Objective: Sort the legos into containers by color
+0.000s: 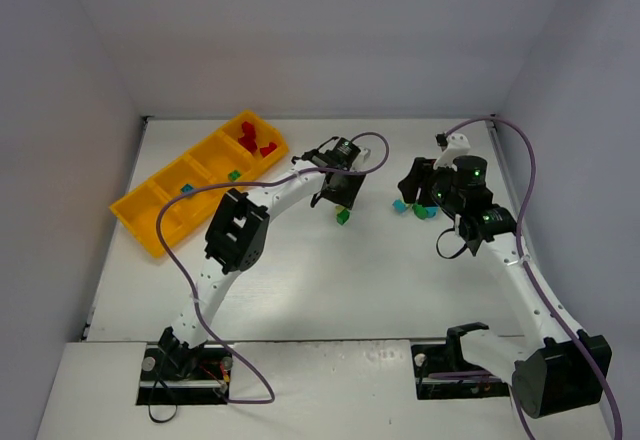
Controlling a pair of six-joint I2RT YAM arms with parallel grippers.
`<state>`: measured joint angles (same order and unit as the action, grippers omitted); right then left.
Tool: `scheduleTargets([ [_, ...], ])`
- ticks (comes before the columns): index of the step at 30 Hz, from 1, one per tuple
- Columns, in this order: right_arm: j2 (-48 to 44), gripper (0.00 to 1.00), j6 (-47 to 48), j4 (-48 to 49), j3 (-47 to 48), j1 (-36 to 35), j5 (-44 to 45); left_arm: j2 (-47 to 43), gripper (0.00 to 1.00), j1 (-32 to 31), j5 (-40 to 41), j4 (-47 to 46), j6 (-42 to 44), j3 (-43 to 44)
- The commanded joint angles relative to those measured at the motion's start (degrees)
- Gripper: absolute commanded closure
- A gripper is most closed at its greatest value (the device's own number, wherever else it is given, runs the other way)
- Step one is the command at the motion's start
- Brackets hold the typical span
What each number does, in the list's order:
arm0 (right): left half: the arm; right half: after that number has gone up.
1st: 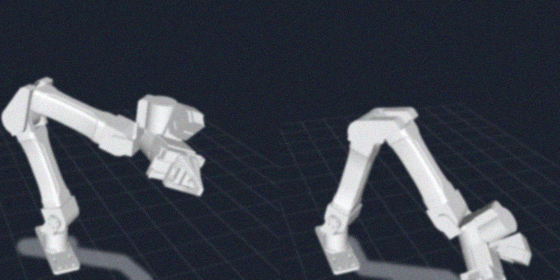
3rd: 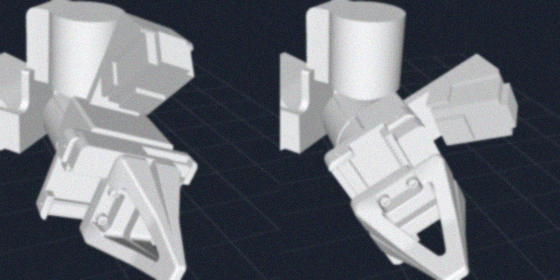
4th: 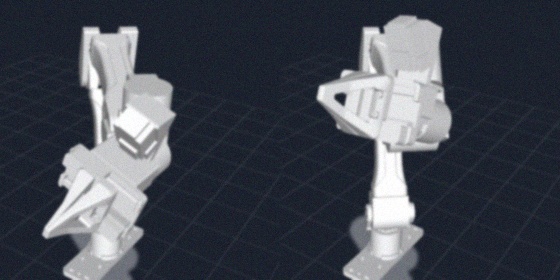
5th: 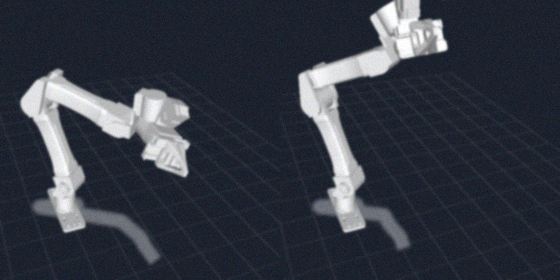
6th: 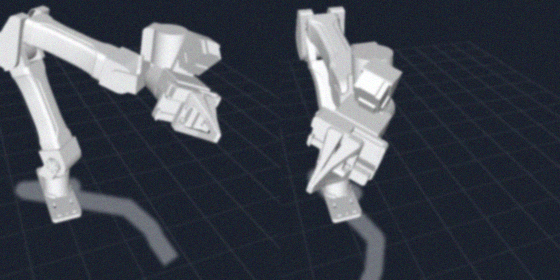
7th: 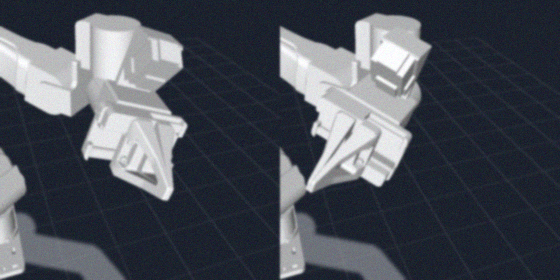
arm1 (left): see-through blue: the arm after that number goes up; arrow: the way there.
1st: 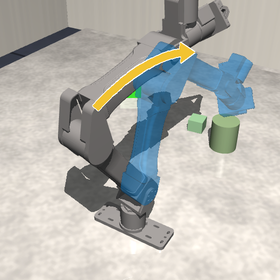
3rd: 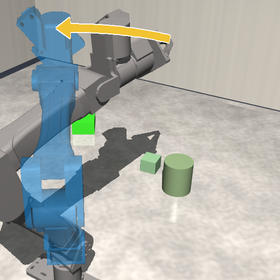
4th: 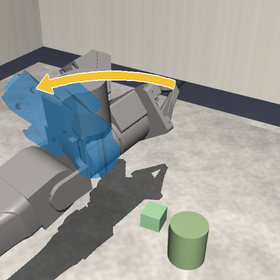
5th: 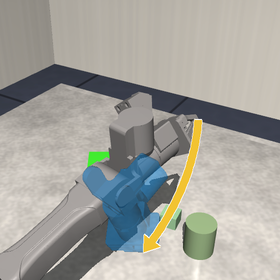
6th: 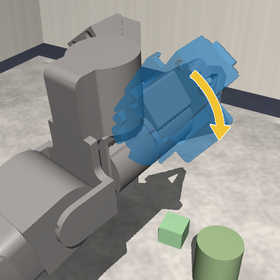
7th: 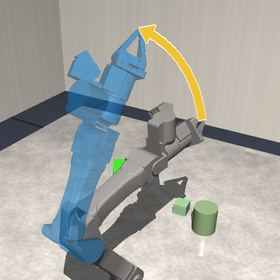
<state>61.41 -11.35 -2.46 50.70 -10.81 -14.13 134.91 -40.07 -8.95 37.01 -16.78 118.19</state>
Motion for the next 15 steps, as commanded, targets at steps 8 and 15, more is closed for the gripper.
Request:
scheduleTargets([
  [8, -0.76, 0.49, -0.60, 2.72, -0.51, 0.44, -1.69, -2.98, 0.76, -0.27, 1.48, -2.73, -0.63, 1.17],
  [15, -0.41, 0.50, -0.16, 2.72, -0.25, 0.44, -5.99, -7.38, 1.00, -0.18, 1.75, -5.81, -1.51, -1.82],
])
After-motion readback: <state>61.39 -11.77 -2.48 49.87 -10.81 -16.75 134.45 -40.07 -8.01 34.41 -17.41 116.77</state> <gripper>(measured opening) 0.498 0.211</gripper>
